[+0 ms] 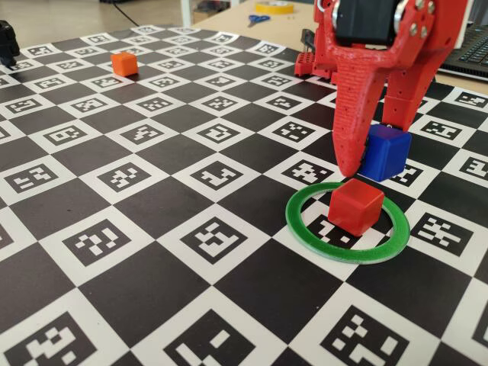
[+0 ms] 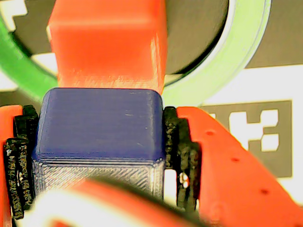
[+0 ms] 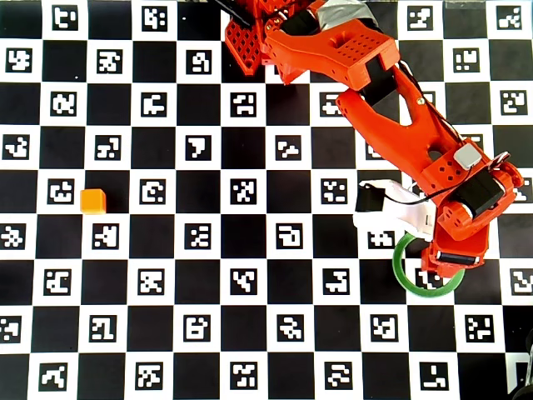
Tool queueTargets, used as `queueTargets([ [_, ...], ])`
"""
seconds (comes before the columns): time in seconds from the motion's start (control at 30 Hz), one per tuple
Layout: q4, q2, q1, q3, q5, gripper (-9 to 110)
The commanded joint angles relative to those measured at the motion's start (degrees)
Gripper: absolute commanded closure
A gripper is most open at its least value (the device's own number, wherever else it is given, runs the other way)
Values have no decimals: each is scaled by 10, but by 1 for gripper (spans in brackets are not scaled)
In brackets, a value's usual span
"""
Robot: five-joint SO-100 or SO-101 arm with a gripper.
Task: Grab the red cube then put it in the green circle then put the blue cube on top and finally the orange cube on top
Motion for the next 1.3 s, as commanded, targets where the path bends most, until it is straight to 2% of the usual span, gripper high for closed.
queueTargets([
  [0.0, 2, 17, 11, -50, -6, 103],
  [1.0, -7, 9, 12, -29, -22, 103],
  [1.27, -11, 8, 9, -26, -27, 96],
])
